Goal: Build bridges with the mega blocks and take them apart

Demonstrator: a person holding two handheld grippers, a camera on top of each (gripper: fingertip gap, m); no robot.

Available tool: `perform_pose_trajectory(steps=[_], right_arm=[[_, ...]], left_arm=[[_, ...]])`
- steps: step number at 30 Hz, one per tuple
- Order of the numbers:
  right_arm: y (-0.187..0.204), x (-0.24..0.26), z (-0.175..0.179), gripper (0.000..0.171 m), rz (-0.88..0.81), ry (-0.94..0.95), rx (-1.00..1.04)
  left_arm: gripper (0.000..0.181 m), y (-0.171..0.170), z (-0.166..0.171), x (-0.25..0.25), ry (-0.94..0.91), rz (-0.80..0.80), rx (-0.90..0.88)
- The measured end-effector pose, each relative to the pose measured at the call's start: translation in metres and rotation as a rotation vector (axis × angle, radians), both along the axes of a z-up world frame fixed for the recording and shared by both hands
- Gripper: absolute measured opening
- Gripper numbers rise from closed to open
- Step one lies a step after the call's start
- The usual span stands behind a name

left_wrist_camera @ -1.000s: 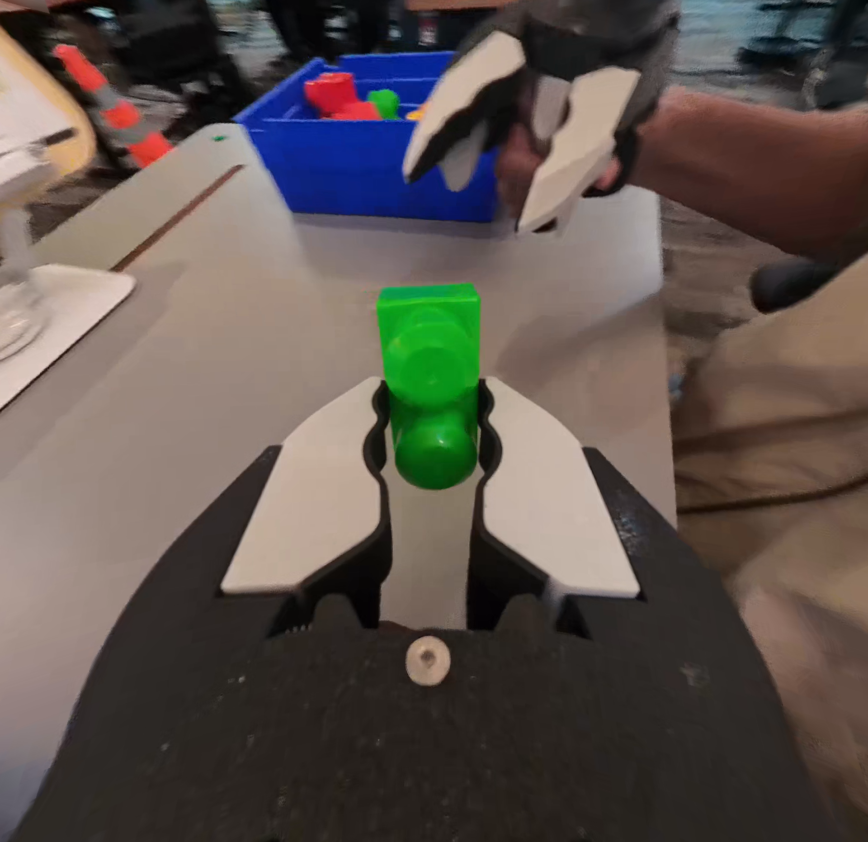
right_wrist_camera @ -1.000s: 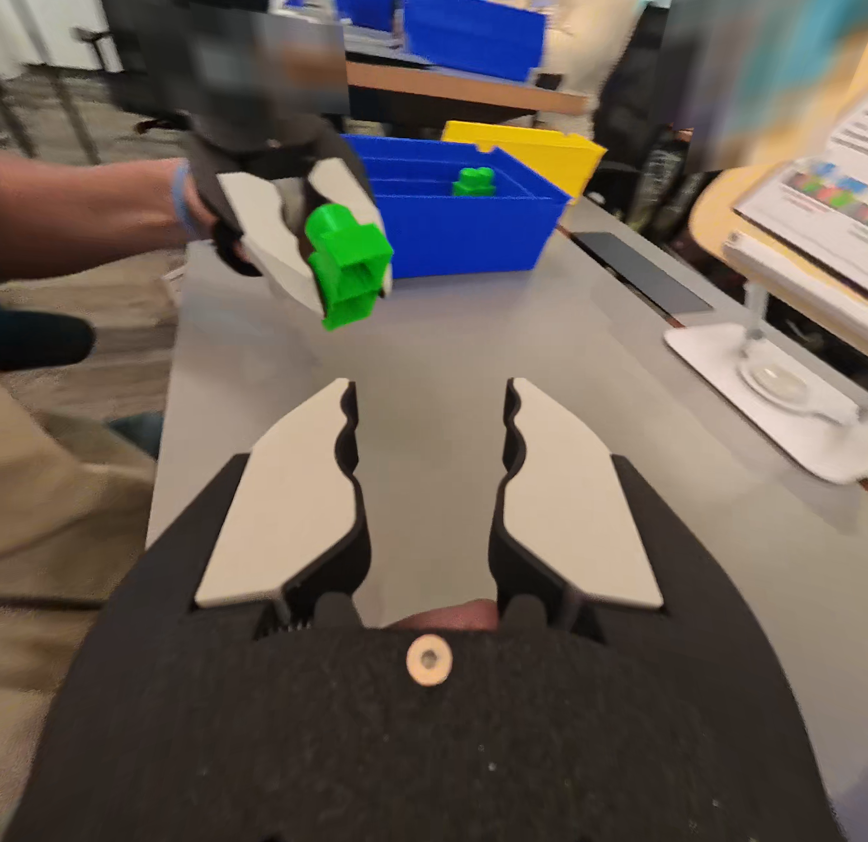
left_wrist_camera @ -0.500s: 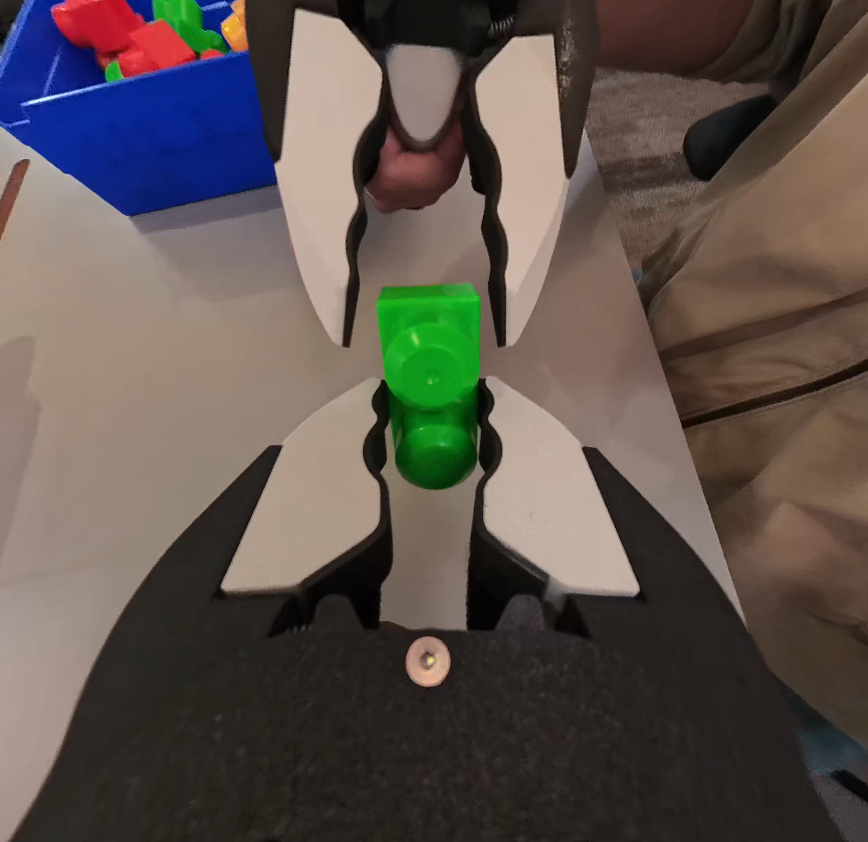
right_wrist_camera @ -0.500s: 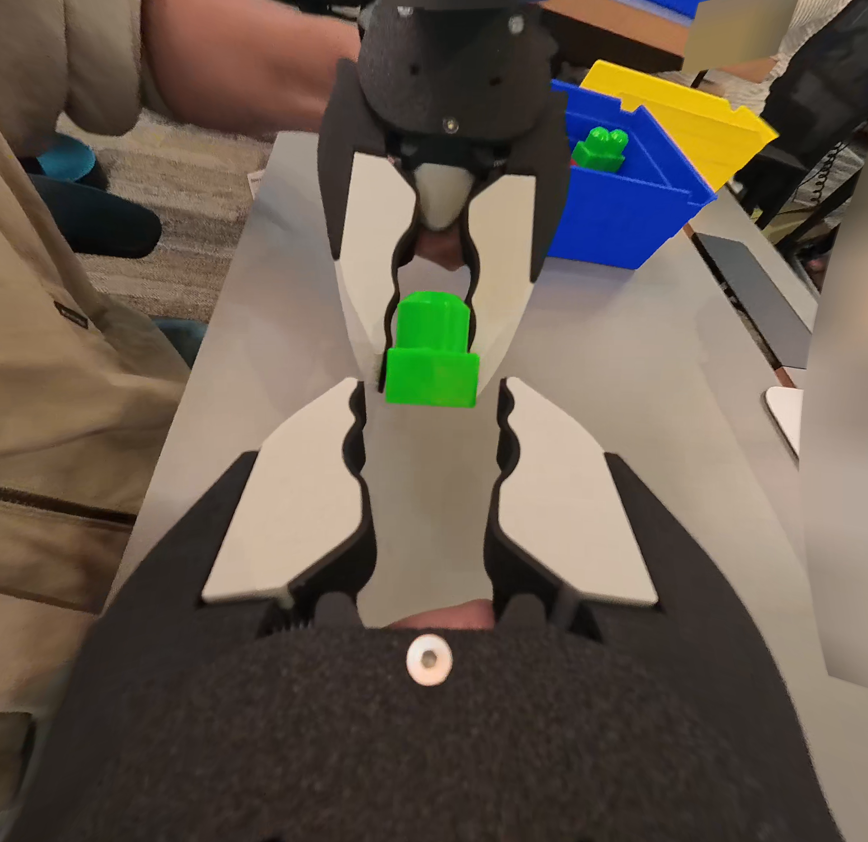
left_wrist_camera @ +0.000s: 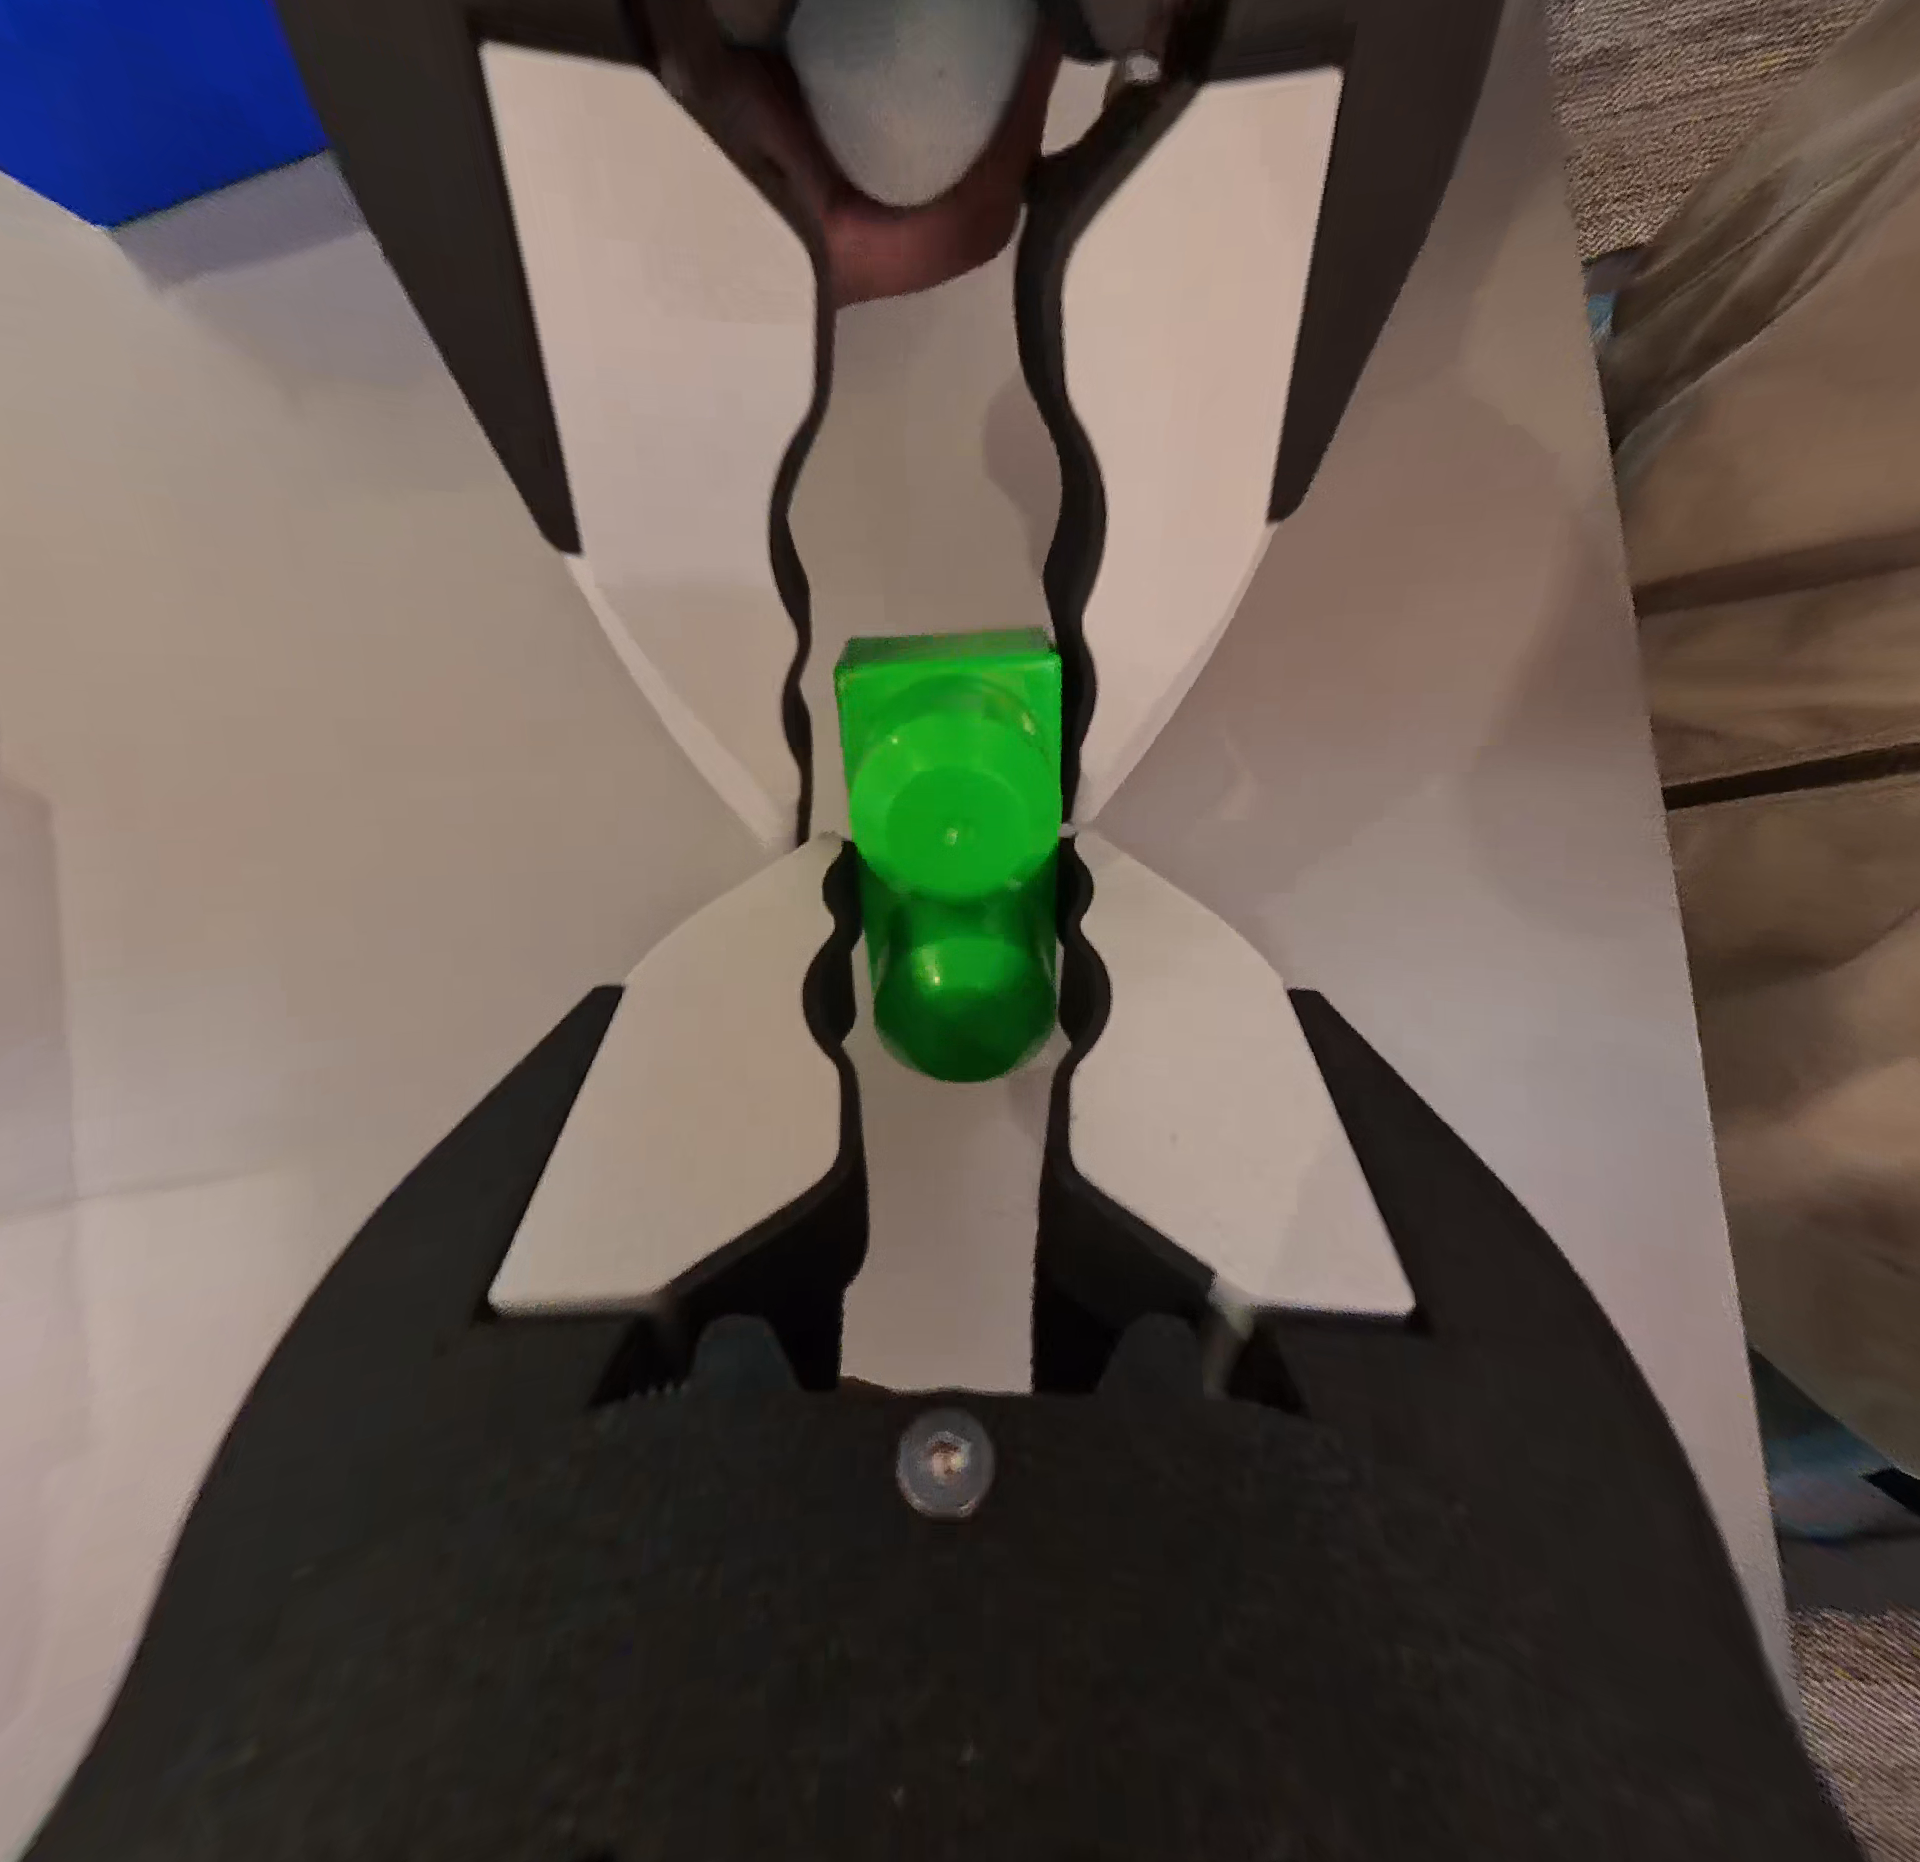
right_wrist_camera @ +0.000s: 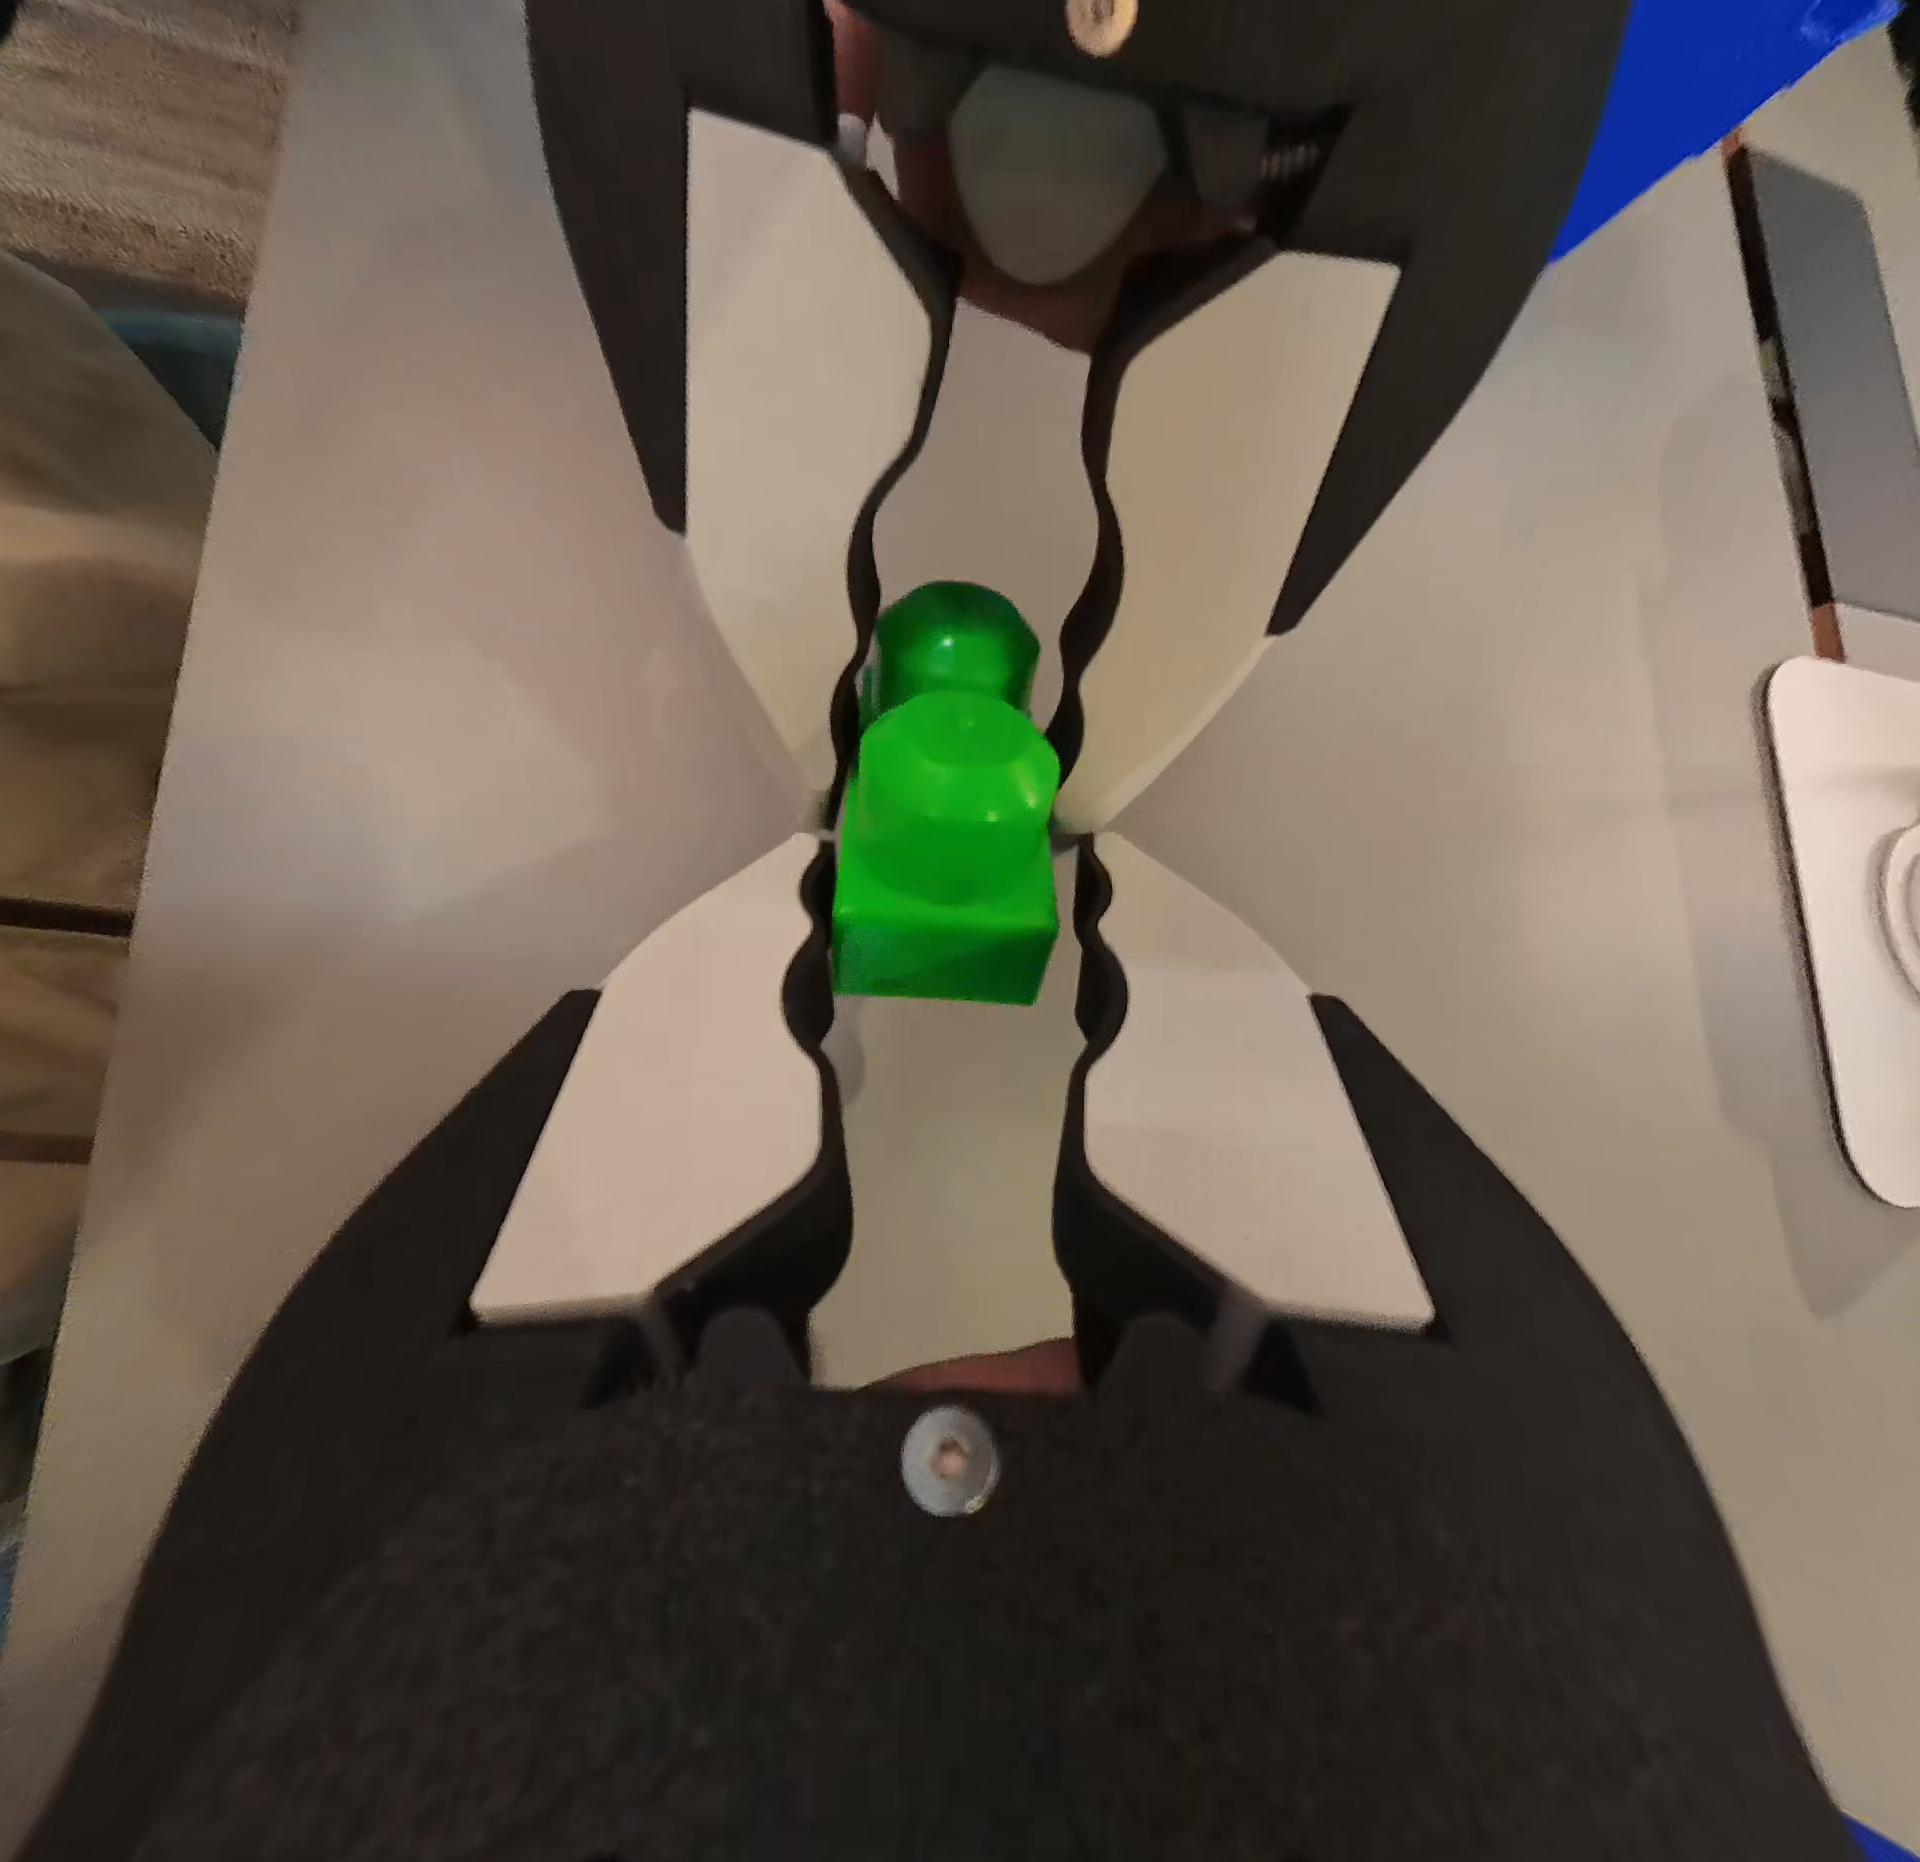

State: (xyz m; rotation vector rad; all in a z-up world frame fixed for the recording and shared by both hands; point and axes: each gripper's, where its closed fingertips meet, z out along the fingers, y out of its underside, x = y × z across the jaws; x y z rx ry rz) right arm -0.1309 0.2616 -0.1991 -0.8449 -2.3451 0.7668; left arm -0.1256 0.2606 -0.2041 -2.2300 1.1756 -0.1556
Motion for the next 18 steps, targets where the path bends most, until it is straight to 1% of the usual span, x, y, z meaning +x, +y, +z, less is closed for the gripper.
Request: perform_pose_trajectory(steps=[4, 12, 18], right_arm=[[0.003, -0.0018, -0.0054, 0.037, -0.008, -0.02, 0.034], [0.0049, -0.0037, -0.005, 0.036, 0.007, 0.0, 0.034], [0.005, -0.0038, -0.0034, 0.036, 0.016, 0.017, 0.007]], left_arm=[[0.035, 0.0028, -0.003, -0.0045, 0.04, 0.027, -0.005], [0.036, 0.0044, -0.0026, -0.0062, 0.043, 0.04, 0.015], [0.036, 0.0034, -0.0008, -0.0054, -0.004, 0.054, 0.034]])
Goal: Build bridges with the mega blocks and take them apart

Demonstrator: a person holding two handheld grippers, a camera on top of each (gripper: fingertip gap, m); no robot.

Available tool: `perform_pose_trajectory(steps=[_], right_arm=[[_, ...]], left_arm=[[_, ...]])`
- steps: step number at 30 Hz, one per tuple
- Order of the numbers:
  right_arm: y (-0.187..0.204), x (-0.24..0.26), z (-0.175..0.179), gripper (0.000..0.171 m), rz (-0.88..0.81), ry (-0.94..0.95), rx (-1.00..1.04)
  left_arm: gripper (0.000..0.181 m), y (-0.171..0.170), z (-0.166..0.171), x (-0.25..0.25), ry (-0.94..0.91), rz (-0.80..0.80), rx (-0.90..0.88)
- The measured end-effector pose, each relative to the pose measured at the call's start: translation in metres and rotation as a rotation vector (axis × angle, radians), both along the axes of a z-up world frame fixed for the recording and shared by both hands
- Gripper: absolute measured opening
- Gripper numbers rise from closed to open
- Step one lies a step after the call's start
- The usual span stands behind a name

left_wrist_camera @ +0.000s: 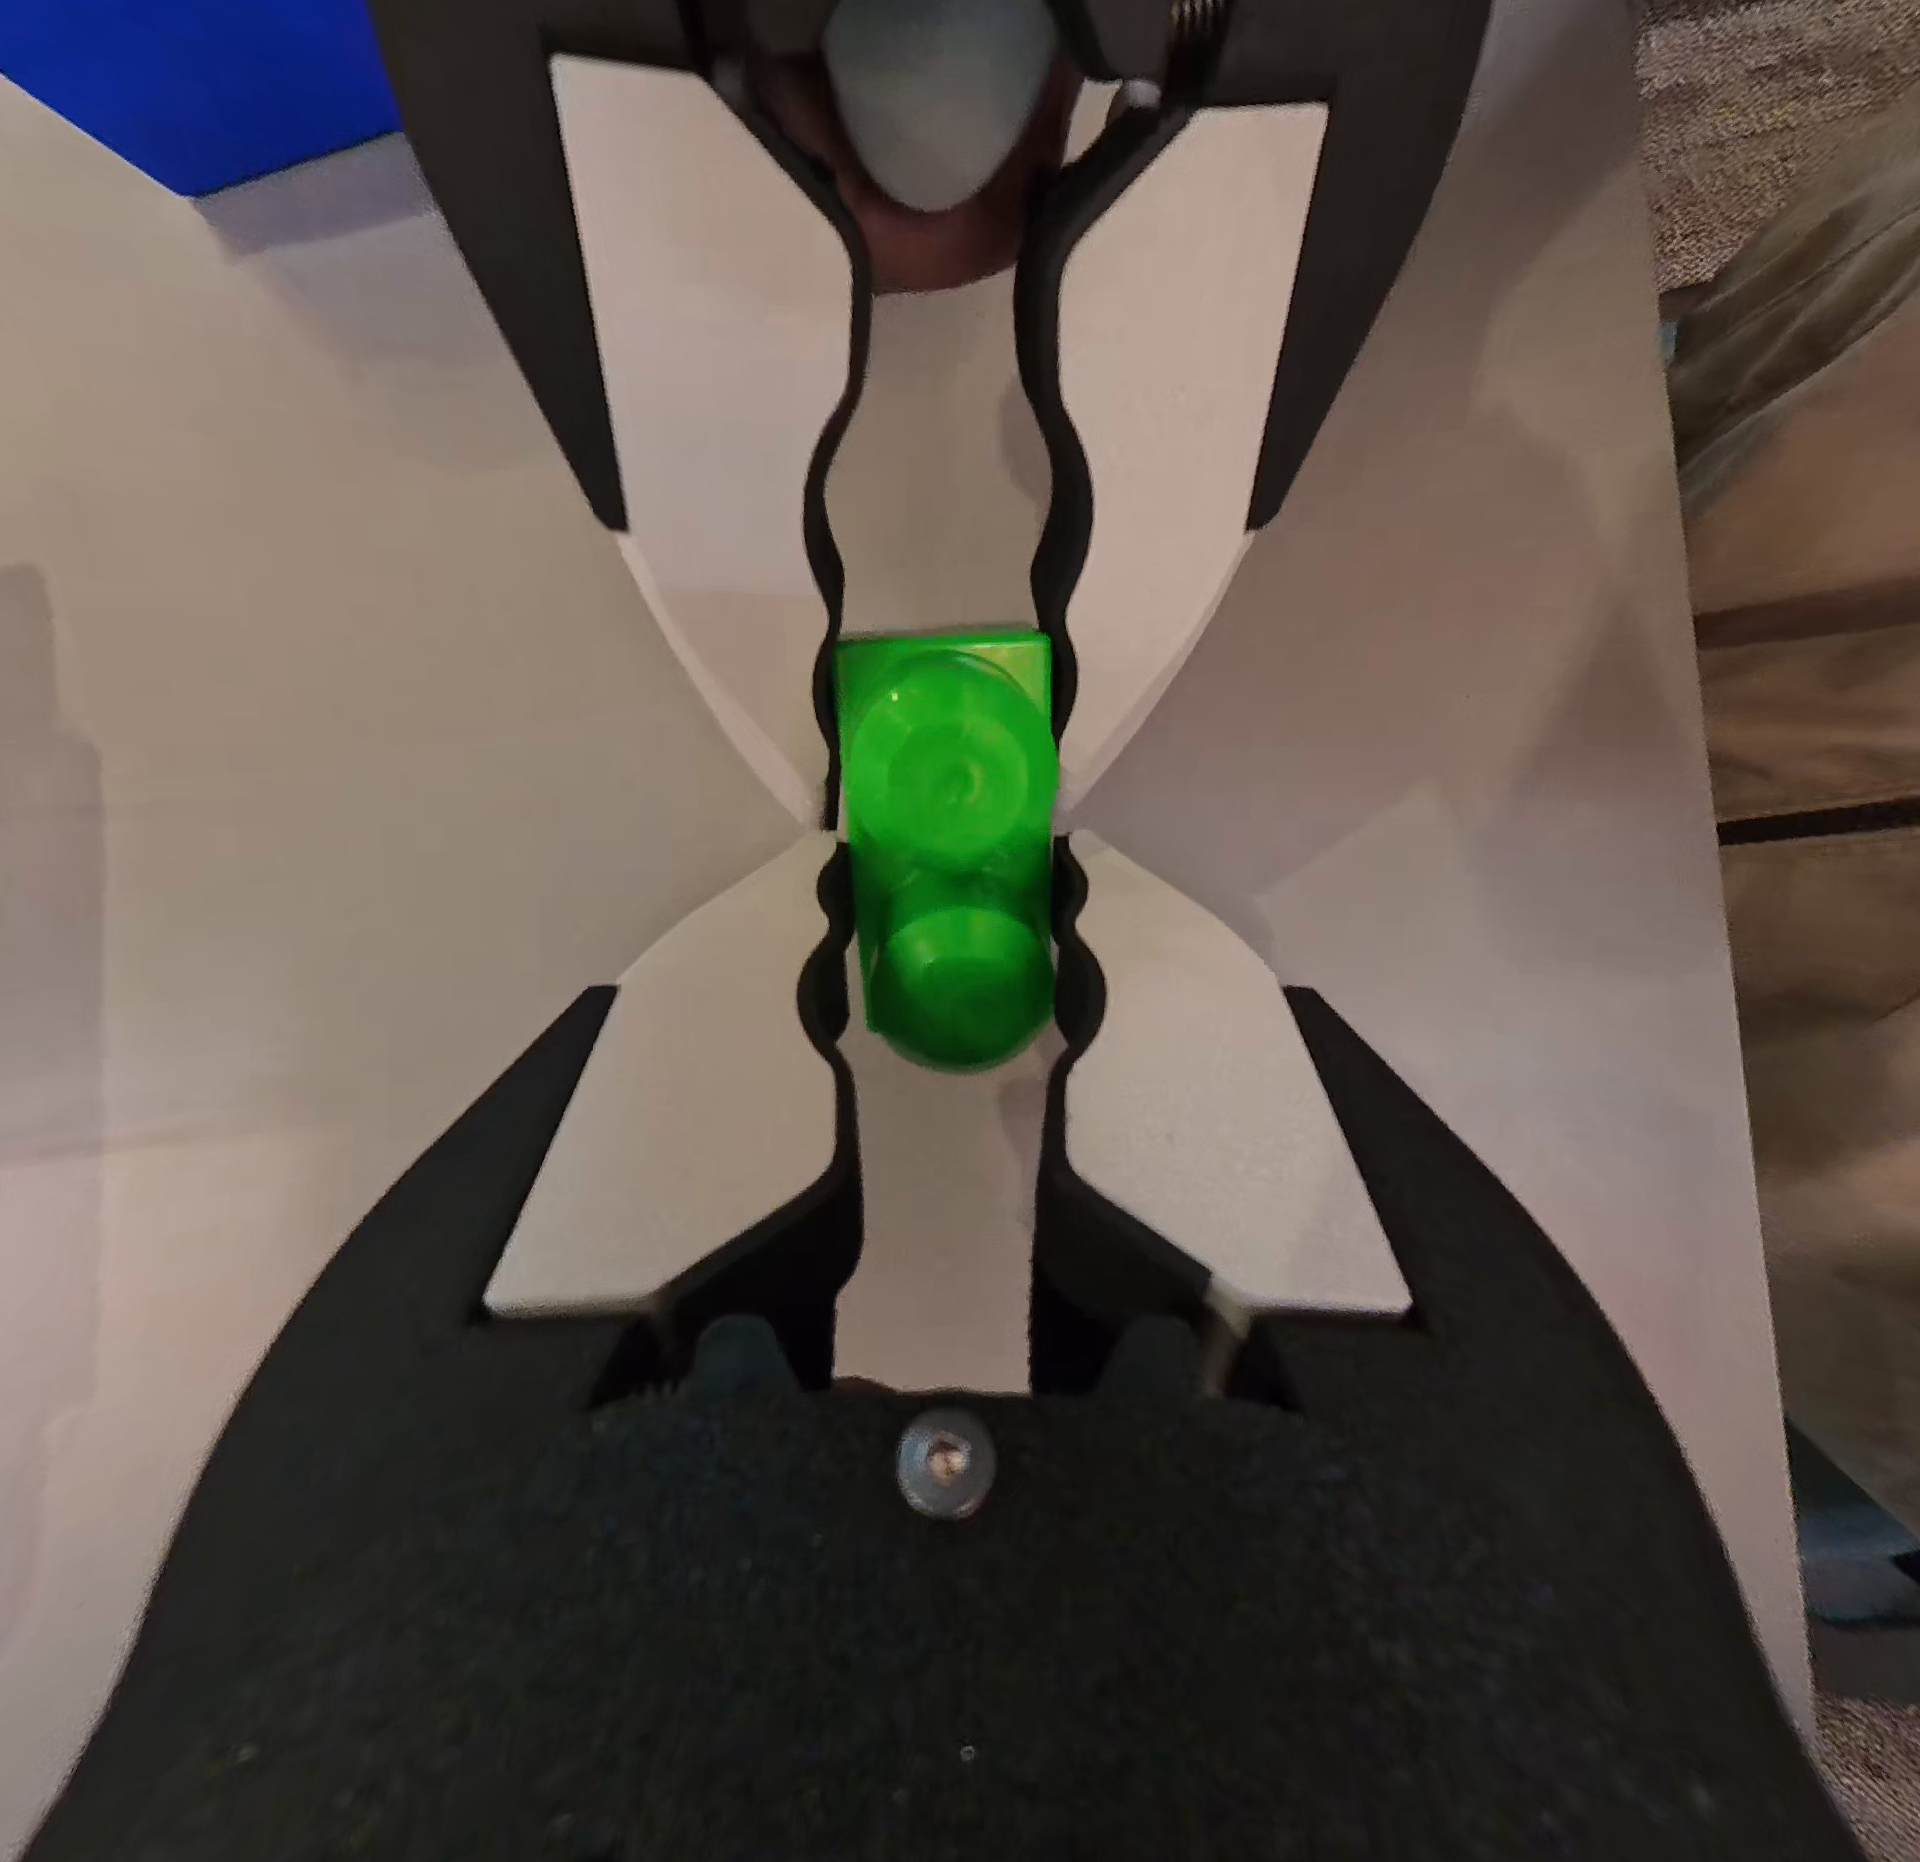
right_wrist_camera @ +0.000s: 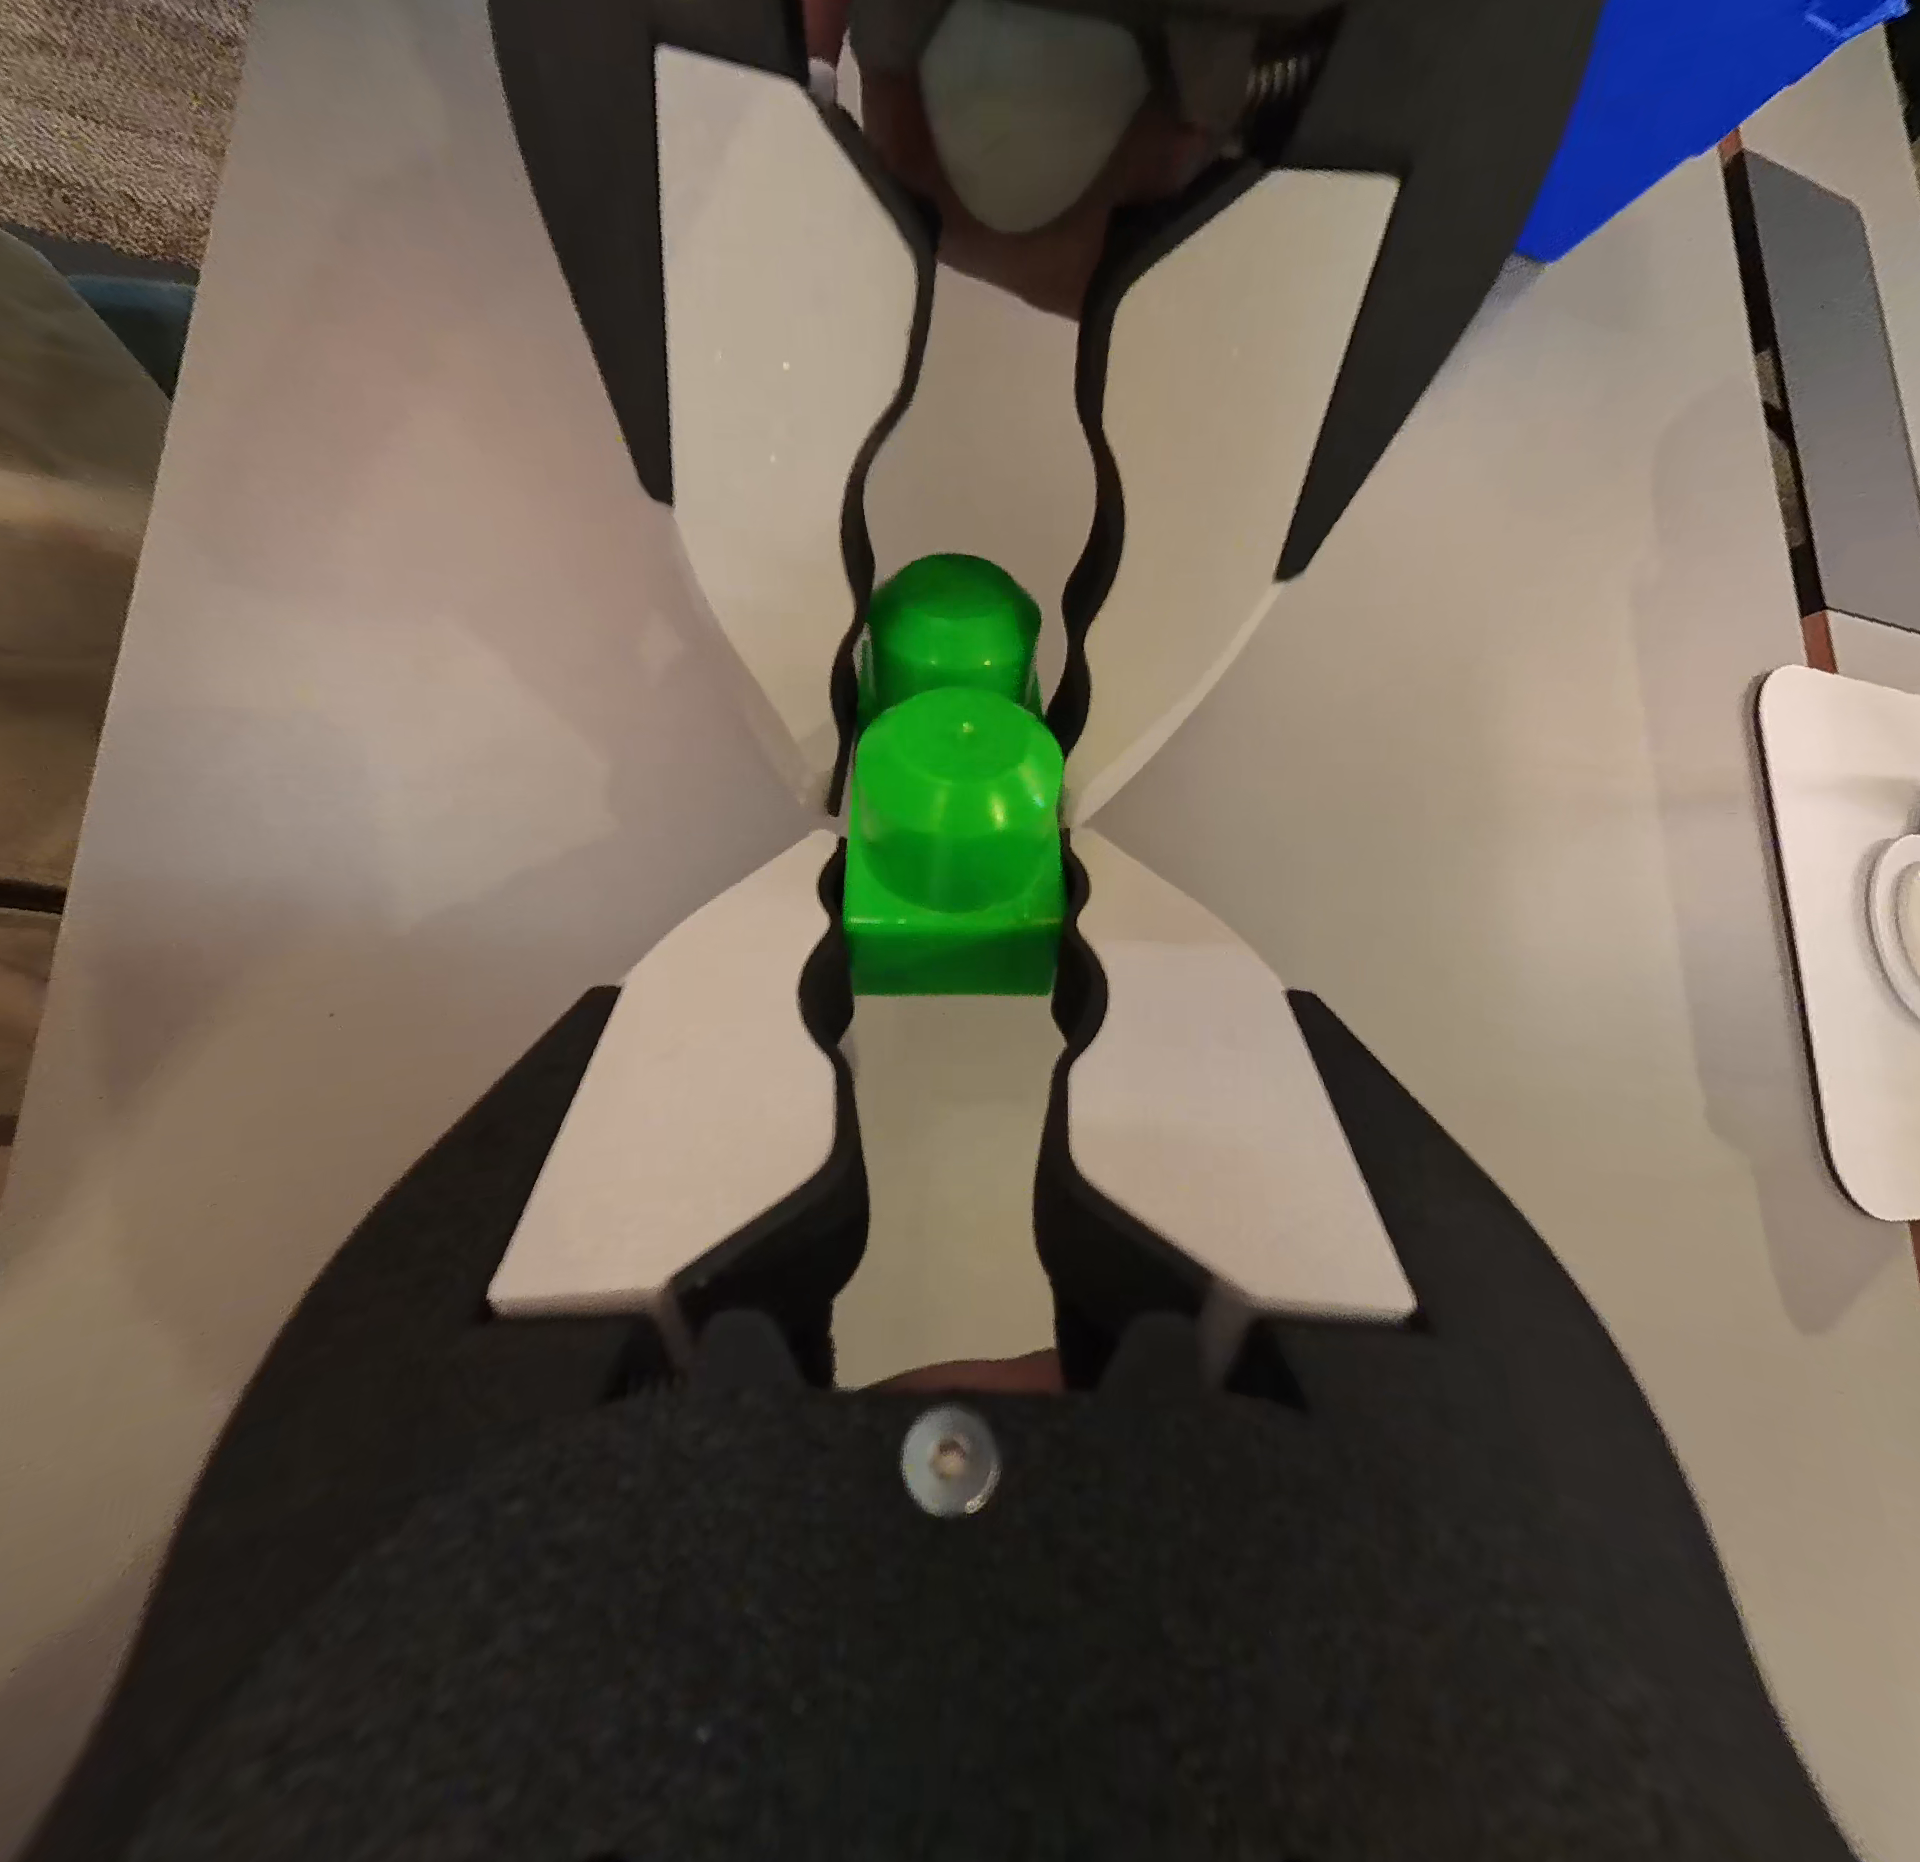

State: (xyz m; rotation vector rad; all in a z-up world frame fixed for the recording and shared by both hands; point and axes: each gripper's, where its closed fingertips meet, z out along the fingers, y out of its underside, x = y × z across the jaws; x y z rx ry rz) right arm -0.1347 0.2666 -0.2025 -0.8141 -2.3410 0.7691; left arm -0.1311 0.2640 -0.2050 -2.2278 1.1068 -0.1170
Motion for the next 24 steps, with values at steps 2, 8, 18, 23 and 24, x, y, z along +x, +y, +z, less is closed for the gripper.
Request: perform_pose_trajectory(steps=[2, 8, 18, 23, 24], right_arm=[[0.002, 0.001, 0.001, 0.036, -0.005, 0.007, -0.01], [0.023, 0.009, 0.023, 0.036, -0.09, 0.093, -0.132], [0.061, 0.032, 0.042, 0.036, -0.586, 0.392, -0.28], [0.055, 0.042, 0.032, 0.036, -0.797, 0.453, -0.313], [0.053, 0.043, 0.03, 0.036, -0.827, 0.462, -0.338]], left_arm=[[0.036, -0.002, -0.001, -0.004, 0.02, 0.008, 0.005], [0.047, -0.01, 0.008, -0.031, -0.027, 0.122, 0.063], [0.093, -0.027, 0.056, -0.082, -0.335, 0.761, 0.603], [0.107, -0.052, 0.042, -0.093, -0.438, 1.035, 0.721], [0.109, -0.056, 0.039, -0.095, -0.446, 1.068, 0.725]])
